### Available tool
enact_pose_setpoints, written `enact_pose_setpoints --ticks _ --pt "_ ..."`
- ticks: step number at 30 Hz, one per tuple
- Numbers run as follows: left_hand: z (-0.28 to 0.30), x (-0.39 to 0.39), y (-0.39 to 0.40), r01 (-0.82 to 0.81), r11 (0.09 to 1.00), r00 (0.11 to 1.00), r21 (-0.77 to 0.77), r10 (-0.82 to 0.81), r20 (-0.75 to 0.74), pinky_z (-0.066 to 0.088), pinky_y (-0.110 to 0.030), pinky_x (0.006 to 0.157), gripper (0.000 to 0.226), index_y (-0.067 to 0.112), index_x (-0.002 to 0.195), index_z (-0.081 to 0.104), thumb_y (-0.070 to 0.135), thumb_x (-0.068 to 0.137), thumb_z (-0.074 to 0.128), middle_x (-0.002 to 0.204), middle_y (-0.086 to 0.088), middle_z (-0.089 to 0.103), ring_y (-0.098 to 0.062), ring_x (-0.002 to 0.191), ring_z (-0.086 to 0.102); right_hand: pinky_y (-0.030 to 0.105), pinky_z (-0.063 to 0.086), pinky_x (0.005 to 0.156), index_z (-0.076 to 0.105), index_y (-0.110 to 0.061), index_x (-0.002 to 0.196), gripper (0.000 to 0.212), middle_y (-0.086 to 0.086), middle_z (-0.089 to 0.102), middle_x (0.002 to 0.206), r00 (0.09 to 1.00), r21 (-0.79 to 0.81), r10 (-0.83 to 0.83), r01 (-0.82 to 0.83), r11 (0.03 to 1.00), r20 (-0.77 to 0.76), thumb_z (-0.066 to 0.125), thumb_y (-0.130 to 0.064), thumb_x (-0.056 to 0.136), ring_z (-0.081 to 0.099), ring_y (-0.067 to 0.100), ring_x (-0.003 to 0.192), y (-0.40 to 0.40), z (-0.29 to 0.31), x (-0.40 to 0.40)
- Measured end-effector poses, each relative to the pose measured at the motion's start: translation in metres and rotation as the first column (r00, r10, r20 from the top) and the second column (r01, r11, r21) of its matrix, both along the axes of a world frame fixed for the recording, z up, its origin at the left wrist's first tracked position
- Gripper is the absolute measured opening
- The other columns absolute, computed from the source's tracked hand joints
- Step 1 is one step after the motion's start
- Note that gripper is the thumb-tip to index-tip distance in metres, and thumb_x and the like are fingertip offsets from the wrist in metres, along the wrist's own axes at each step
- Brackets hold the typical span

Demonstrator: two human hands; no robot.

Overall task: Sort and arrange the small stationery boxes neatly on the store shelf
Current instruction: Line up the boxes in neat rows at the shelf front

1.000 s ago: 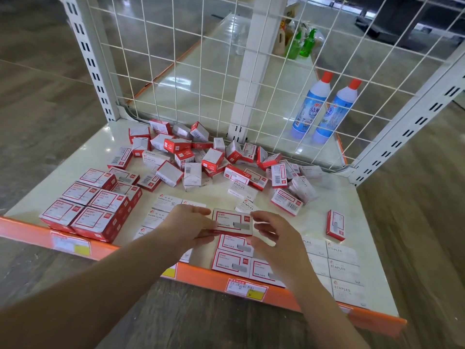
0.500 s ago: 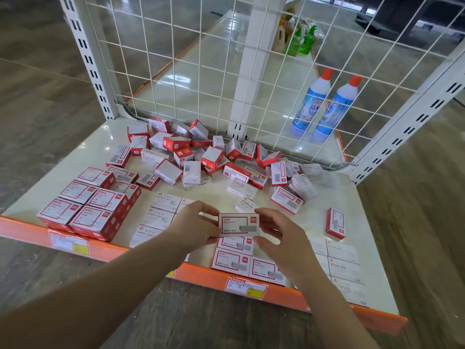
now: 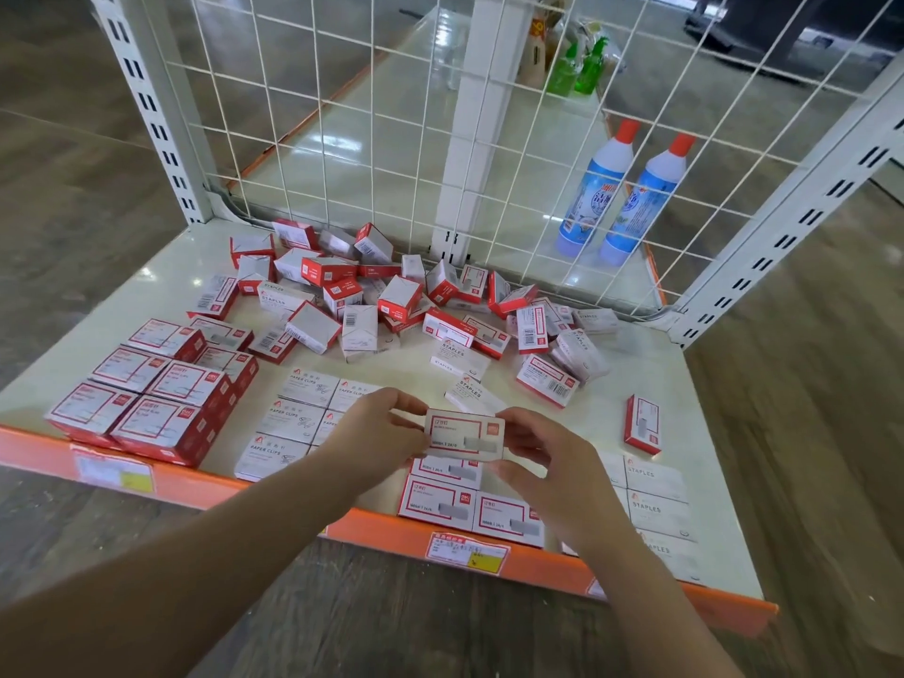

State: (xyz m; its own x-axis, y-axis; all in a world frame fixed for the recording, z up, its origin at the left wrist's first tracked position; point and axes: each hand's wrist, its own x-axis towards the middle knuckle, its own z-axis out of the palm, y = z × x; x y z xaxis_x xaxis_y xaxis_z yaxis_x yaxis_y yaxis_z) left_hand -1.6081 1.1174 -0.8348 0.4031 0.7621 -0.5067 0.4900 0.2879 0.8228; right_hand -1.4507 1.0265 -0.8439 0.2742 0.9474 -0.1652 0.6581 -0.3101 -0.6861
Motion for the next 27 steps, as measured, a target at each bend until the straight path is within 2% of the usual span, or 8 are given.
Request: enact_pose_setpoints --ticks 3,5,7,12,14,16,21,27 --pt "-0.004 0.003 0.0 0.05 0.998 0.998 0.038 -0.048 -0.05 0.053 -0.022 0.064 0.013 0.021 0.093 0.049 0.01 0.09 0.055 0.092 0.0 0.066 -0.016 0.08 0.063 0.003 0.037 0.083 0.049 -0.037 0.111 0.035 -0.024 0.055 0.107 1.0 -0.003 -0.013 0.013 1.0 0.011 0.065 -0.02 0.085 0.053 -0.003 0.099 -0.004 0.0 0.005" --pt "-0.007 0.005 -0.003 0.113 0.988 0.989 0.101 -0.102 -0.111 0.05 -0.019 0.061 0.014 0.022 0.097 0.048 0.012 0.09 0.055 0.096 0.004 0.063 -0.012 0.08 0.061 0.003 0.036 0.083 0.048 -0.037 0.11 0.033 -0.025 0.054 0.107 0.999 -0.023 -0.033 0.034 0.999 0.017 0.064 -0.02 0.086 0.052 -0.003 0.098 -0.007 -0.001 0.01" --pt "-0.01 0.008 -0.007 0.247 0.945 0.954 0.214 -0.199 -0.223 0.048 -0.017 0.07 0.019 0.025 0.106 0.051 0.015 0.09 0.055 0.109 0.006 0.058 -0.01 0.091 0.056 0.009 0.037 0.088 0.047 -0.037 0.108 0.031 -0.023 0.055 0.109 0.998 -0.051 -0.049 0.051 0.997 0.038 0.062 -0.021 0.087 0.052 -0.002 0.098 -0.011 -0.002 0.015" --pt "-0.012 0.015 -0.022 0.621 0.698 0.754 0.357 -0.406 -0.517 0.029 -0.033 0.108 0.04 0.031 0.131 0.047 0.023 0.092 0.052 0.142 0.013 0.038 -0.011 0.13 0.035 0.023 0.042 0.098 0.049 -0.031 0.119 0.033 -0.014 0.057 0.123 0.988 -0.128 -0.1 0.115 0.985 0.119 0.059 -0.022 0.089 0.054 0.005 0.11 -0.023 -0.007 0.03" --pt "-0.014 0.018 -0.023 0.737 0.587 0.633 0.334 -0.428 -0.645 0.016 -0.041 0.115 0.048 0.035 0.138 0.037 0.024 0.093 0.049 0.15 0.013 0.027 -0.012 0.139 0.021 0.024 0.043 0.097 0.049 -0.029 0.123 0.036 -0.012 0.057 0.125 0.984 -0.148 -0.098 0.12 0.982 0.148 0.059 -0.022 0.089 0.055 0.008 0.112 -0.027 -0.01 0.034" --pt "-0.017 0.021 -0.024 0.786 0.54 0.563 0.301 -0.423 -0.71 0.009 -0.044 0.116 0.051 0.036 0.142 0.03 0.025 0.095 0.046 0.154 0.012 0.02 -0.013 0.143 0.013 0.024 0.043 0.097 0.05 -0.029 0.122 0.035 -0.012 0.057 0.124 0.983 -0.15 -0.097 0.12 0.981 0.155 0.059 -0.023 0.089 0.056 0.008 0.112 -0.03 -0.013 0.036" --pt "-0.022 0.024 -0.023 0.819 0.511 0.504 0.26 -0.425 -0.752 0.006 -0.043 0.116 0.048 0.036 0.142 0.031 0.026 0.096 0.044 0.155 0.01 0.016 -0.015 0.144 0.007 0.023 0.045 0.095 0.051 -0.029 0.119 0.031 -0.012 0.058 0.123 0.99 -0.151 -0.085 0.102 0.983 0.113 0.059 -0.023 0.09 0.056 0.008 0.111 -0.033 -0.019 0.04" --pt "-0.024 0.023 -0.023 0.778 0.572 0.551 0.259 -0.423 -0.719 0.012 -0.042 0.116 0.048 0.037 0.139 0.033 0.029 0.094 0.047 0.154 0.007 0.02 -0.019 0.142 0.018 0.025 0.048 0.092 0.05 -0.026 0.122 0.034 -0.009 0.058 0.125 0.994 -0.204 -0.082 0.095 0.974 0.068 0.059 -0.022 0.089 0.056 0.012 0.114 -0.028 -0.025 0.04"
